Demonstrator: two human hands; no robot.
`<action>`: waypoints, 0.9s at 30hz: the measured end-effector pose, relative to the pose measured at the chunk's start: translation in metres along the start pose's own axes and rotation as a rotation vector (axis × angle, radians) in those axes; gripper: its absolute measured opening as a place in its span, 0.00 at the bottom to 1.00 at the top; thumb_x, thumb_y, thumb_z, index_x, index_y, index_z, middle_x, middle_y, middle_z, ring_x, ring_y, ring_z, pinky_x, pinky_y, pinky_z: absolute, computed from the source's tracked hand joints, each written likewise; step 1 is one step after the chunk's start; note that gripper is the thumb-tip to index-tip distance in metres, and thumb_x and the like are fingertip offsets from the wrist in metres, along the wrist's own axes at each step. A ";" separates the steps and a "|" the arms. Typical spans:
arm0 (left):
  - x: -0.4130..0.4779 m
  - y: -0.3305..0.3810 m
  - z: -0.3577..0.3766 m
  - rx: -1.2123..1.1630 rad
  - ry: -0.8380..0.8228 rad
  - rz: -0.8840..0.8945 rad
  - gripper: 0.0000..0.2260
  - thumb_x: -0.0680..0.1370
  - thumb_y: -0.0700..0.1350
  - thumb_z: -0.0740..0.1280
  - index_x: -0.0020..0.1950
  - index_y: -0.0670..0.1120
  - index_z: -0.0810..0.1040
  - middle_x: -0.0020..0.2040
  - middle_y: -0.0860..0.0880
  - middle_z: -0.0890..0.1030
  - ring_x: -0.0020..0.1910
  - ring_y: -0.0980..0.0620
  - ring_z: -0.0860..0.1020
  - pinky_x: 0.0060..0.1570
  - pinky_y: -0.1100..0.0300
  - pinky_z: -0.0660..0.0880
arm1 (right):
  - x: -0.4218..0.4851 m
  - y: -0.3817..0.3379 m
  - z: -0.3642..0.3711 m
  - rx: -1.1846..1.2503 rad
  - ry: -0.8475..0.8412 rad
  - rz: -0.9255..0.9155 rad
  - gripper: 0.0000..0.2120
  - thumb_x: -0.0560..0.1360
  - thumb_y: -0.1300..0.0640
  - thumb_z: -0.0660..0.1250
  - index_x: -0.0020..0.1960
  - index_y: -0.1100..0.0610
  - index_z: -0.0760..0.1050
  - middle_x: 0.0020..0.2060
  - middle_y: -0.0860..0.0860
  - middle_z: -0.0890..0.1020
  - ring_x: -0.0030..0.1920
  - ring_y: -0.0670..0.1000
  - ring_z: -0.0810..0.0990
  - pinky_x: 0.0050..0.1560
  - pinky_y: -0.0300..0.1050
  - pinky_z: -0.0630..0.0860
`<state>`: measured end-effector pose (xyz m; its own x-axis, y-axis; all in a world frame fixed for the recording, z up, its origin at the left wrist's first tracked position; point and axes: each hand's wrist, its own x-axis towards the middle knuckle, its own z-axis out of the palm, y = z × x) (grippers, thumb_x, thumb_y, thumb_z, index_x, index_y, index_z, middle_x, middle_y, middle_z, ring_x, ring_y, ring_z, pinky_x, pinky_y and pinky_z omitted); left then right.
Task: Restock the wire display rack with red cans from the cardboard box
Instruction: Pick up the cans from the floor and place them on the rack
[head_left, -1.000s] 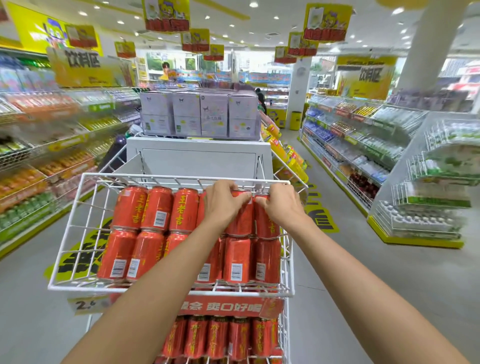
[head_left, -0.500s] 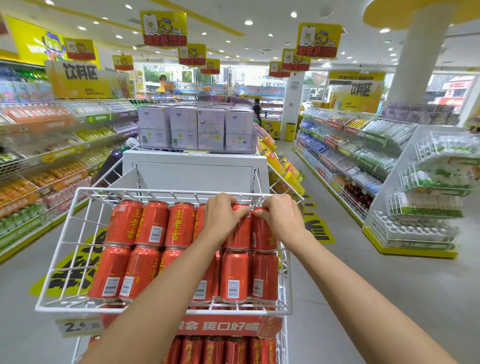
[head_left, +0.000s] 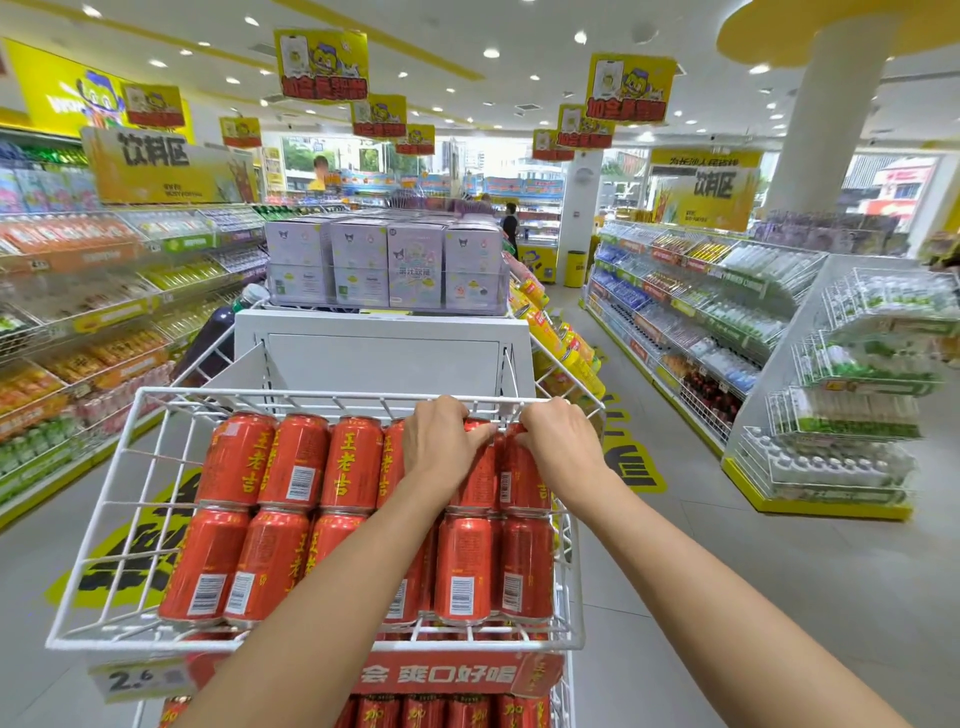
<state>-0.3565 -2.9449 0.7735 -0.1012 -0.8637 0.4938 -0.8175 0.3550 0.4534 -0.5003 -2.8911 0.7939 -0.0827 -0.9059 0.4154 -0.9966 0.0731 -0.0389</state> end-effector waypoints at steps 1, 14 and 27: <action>0.000 0.000 0.002 0.005 0.009 0.007 0.20 0.74 0.61 0.74 0.42 0.43 0.84 0.44 0.39 0.84 0.51 0.37 0.81 0.43 0.51 0.71 | 0.000 0.000 0.000 0.002 -0.002 -0.003 0.05 0.79 0.61 0.68 0.50 0.64 0.79 0.49 0.63 0.83 0.54 0.66 0.81 0.43 0.50 0.66; -0.010 0.001 0.007 0.057 0.023 0.077 0.18 0.78 0.58 0.71 0.44 0.42 0.80 0.45 0.41 0.83 0.49 0.38 0.81 0.44 0.50 0.70 | -0.002 0.003 -0.002 0.051 -0.073 -0.004 0.07 0.80 0.59 0.68 0.52 0.62 0.80 0.50 0.61 0.83 0.56 0.64 0.81 0.44 0.49 0.68; -0.071 -0.005 -0.082 0.329 -0.351 0.383 0.19 0.82 0.60 0.62 0.58 0.45 0.78 0.59 0.43 0.81 0.60 0.40 0.79 0.58 0.45 0.77 | -0.074 -0.017 -0.043 0.044 -0.157 -0.115 0.22 0.84 0.43 0.62 0.69 0.57 0.77 0.66 0.56 0.79 0.70 0.60 0.73 0.66 0.55 0.75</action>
<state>-0.2988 -2.8555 0.7970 -0.5571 -0.7827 0.2775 -0.8128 0.5825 0.0115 -0.4777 -2.8074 0.8025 0.0367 -0.9614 0.2728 -0.9980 -0.0495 -0.0402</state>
